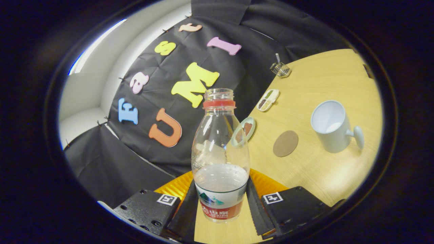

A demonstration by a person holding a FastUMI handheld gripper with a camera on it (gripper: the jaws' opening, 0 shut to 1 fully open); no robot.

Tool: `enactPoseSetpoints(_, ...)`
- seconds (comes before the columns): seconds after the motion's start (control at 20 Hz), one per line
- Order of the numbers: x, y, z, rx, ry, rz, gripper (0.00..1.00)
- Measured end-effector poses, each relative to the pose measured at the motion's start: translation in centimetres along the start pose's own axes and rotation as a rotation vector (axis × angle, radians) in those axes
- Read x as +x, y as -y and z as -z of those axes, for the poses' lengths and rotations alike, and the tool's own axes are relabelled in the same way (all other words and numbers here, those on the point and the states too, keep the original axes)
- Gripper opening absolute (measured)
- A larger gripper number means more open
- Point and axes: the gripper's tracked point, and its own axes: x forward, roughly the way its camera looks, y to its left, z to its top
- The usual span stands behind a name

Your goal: Take the bottle from table, then pour the juice into the cup, finally place the bottle on the coaster

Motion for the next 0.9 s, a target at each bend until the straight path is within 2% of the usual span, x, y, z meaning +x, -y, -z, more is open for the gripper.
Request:
enactPoseSetpoints(0.3, 0.2, -1.8, -0.8, 0.294, -0.006, -0.124, 0.77)
enactPoseSetpoints(0.65, -0.3, -1.0, -1.9, 0.505, -0.004, -0.136, 0.76)
enactPoseSetpoints(0.9, 0.0, -0.6, -2.3, 0.605, -0.002, -0.137, 0.76)
